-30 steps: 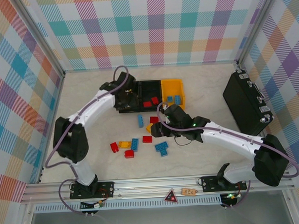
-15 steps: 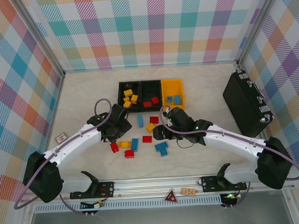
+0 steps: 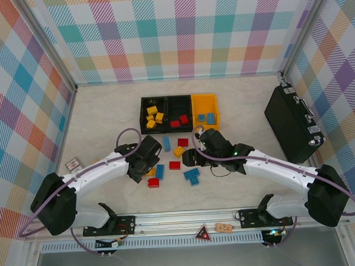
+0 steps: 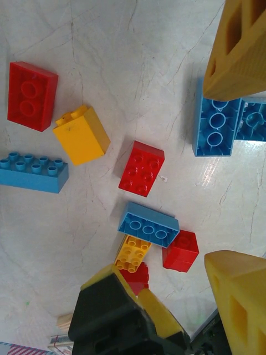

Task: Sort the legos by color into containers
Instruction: Pick up the lego from the middle-left of the table.

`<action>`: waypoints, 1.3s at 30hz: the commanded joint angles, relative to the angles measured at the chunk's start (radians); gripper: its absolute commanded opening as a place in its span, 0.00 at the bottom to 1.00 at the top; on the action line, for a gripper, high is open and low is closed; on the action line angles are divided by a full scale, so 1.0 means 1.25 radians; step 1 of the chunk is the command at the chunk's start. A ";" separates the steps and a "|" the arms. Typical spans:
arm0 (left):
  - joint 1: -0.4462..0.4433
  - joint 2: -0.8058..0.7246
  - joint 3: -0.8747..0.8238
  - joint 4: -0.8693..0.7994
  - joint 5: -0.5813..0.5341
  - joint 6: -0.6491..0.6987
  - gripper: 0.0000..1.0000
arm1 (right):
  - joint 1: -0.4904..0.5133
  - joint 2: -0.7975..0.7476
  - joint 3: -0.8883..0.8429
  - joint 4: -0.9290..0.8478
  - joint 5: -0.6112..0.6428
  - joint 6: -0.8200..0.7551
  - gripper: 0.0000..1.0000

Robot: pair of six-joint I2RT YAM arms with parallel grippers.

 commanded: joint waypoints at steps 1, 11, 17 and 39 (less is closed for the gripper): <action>-0.013 0.029 -0.006 0.019 -0.006 -0.029 0.81 | -0.005 -0.016 -0.011 0.008 0.003 0.005 0.72; -0.013 0.112 0.007 0.050 0.004 -0.040 0.81 | -0.005 -0.008 -0.014 0.011 0.007 0.005 0.72; -0.013 0.151 0.023 0.058 -0.012 -0.040 0.78 | -0.006 -0.005 -0.014 0.006 0.010 0.004 0.72; 0.038 0.167 0.068 0.054 -0.024 0.054 0.27 | -0.011 0.022 0.000 0.011 0.006 0.003 0.72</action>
